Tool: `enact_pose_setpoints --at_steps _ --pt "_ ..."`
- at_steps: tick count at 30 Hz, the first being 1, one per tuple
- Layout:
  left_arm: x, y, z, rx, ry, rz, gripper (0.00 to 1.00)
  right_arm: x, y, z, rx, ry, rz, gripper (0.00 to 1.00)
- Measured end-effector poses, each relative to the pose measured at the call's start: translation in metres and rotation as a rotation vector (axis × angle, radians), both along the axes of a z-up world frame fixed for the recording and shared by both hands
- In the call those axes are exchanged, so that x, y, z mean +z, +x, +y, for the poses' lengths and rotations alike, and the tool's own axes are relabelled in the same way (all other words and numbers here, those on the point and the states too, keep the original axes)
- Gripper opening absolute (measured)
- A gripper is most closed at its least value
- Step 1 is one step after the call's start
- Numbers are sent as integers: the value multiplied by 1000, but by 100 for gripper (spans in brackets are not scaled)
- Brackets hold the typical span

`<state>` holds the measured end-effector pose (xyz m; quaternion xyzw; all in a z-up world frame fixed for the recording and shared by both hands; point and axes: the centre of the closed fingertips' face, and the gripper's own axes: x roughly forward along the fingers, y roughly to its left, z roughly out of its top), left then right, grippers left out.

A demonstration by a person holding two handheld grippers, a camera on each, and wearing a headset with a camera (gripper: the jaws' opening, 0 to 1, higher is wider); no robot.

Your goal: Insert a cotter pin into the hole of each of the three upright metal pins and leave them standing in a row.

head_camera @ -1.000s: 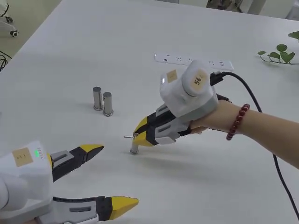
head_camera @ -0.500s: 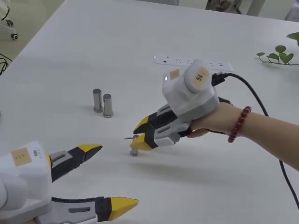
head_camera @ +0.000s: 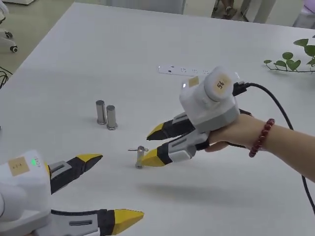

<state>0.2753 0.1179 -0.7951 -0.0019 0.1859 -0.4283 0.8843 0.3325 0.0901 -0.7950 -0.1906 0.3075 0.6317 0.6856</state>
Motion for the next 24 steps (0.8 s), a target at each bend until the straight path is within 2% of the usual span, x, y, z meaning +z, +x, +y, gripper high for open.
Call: enact_pose_setpoints --at_steps 12,18,24 --pt "8 -3 2 20 12 -5 89 9 -13 -30 -99 39 -5 50" --pt "9 -6 4 29 27 5 89 13 -20 -46 -155 58 -19 53" --pt "13 -11 4 34 33 -2 89 18 -28 -62 -213 94 -36 57"
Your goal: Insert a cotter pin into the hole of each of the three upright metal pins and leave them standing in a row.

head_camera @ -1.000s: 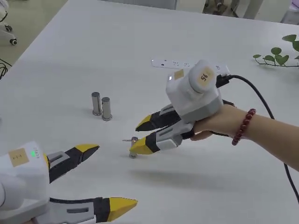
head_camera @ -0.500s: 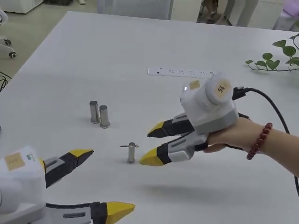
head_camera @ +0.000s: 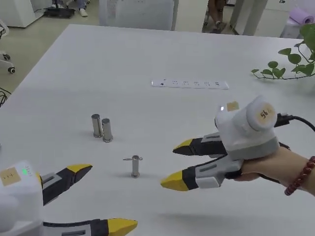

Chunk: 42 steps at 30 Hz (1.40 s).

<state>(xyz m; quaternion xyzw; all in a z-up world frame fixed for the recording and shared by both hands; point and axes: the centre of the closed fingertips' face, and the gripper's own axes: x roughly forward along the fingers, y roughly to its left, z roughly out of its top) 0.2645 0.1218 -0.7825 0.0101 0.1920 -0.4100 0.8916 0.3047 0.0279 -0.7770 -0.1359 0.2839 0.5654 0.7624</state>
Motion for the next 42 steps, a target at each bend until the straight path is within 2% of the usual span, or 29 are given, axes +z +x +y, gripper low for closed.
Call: enact_pose_setpoints --at_steps 15,25,31,35,38,42 --pt "4 -6 0 14 13 -5 88 6 -12 -45 -158 39 -29 67" --pt "9 -8 2 29 15 1 85 8 -21 -64 -240 67 -40 80" --pt "12 -4 8 50 23 1 82 11 -27 -71 -266 82 -50 86" --pt "15 4 15 66 20 -1 79 10 -29 -76 -290 90 -45 90" --pt "18 12 20 85 26 -4 77 9 -32 -77 -297 94 -40 92" --pt "25 25 24 107 9 -10 74 7 -35 -78 -300 89 -42 94"
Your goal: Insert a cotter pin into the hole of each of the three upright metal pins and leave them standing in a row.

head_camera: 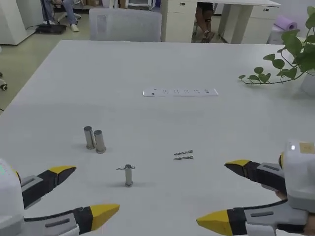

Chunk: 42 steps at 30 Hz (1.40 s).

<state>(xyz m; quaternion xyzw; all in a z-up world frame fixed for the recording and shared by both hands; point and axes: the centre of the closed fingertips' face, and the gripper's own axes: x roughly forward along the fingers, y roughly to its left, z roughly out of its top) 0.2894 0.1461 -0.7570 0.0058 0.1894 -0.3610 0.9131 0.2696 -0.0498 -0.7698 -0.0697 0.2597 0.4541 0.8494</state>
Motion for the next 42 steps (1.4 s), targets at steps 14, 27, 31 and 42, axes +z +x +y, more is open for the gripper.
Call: enact_pose_setpoints --at_steps 14,27,31,42 --pt "10 50 17 101 -10 -18 59 1 0 -3 -36 17 -5 99" --pt "2 88 26 180 24 -22 44 1 3 -4 -56 28 2 98" --pt "-4 99 27 190 31 -16 39 0 5 -5 -62 26 6 98" --pt "-22 125 30 219 72 -19 34 -1 12 -5 -77 36 9 97"
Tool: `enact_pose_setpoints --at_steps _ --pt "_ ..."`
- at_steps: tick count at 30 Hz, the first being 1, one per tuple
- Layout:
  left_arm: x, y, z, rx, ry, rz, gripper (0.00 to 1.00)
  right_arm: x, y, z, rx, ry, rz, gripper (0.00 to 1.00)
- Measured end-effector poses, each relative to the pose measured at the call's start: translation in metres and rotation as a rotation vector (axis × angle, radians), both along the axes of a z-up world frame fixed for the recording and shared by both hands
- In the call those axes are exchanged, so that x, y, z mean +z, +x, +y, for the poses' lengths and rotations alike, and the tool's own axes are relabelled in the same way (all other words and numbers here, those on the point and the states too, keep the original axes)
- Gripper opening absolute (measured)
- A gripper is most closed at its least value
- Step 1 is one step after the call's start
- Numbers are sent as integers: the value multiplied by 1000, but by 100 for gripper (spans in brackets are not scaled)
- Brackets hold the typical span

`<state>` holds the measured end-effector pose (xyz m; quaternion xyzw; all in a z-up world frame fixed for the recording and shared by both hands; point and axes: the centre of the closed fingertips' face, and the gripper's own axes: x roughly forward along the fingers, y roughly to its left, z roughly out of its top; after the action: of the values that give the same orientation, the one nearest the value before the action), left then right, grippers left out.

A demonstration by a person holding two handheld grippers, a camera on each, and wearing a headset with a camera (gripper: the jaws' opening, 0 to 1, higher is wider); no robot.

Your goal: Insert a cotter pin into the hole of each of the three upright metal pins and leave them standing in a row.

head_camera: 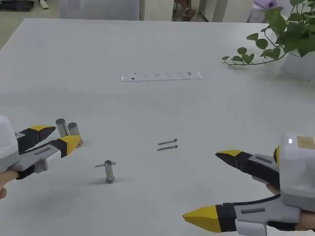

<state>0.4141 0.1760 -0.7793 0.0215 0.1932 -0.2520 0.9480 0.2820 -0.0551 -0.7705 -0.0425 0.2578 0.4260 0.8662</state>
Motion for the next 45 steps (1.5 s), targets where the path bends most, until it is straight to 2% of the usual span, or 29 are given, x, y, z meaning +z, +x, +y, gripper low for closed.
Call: enact_pose_setpoints --at_steps 3,5,8,10,13,16,20,32,38,45 --pt "-5 5 2 13 9 0 31 -1 1 1 -1 0 2 96" --pt "-9 9 3 24 34 -3 29 -1 1 1 -4 2 4 96" --pt "-12 14 3 38 24 -4 29 -3 2 1 -7 0 8 96" --pt "-15 18 3 52 37 -16 27 -4 2 0 -9 0 12 96" --pt "-19 21 0 48 32 -13 27 -6 4 -2 -15 0 15 96" --pt "-24 24 -2 47 58 -18 25 -6 5 -3 -21 1 16 96" --pt "-28 29 0 68 66 -26 24 -7 5 -4 -26 1 21 95" --pt "-39 38 0 96 93 -24 18 -10 5 -4 -33 7 32 95" --pt "-40 43 -2 112 85 -29 16 -13 5 -5 -37 5 37 94" --pt "-40 43 0 115 102 -37 12 -13 4 -4 -39 8 39 94"
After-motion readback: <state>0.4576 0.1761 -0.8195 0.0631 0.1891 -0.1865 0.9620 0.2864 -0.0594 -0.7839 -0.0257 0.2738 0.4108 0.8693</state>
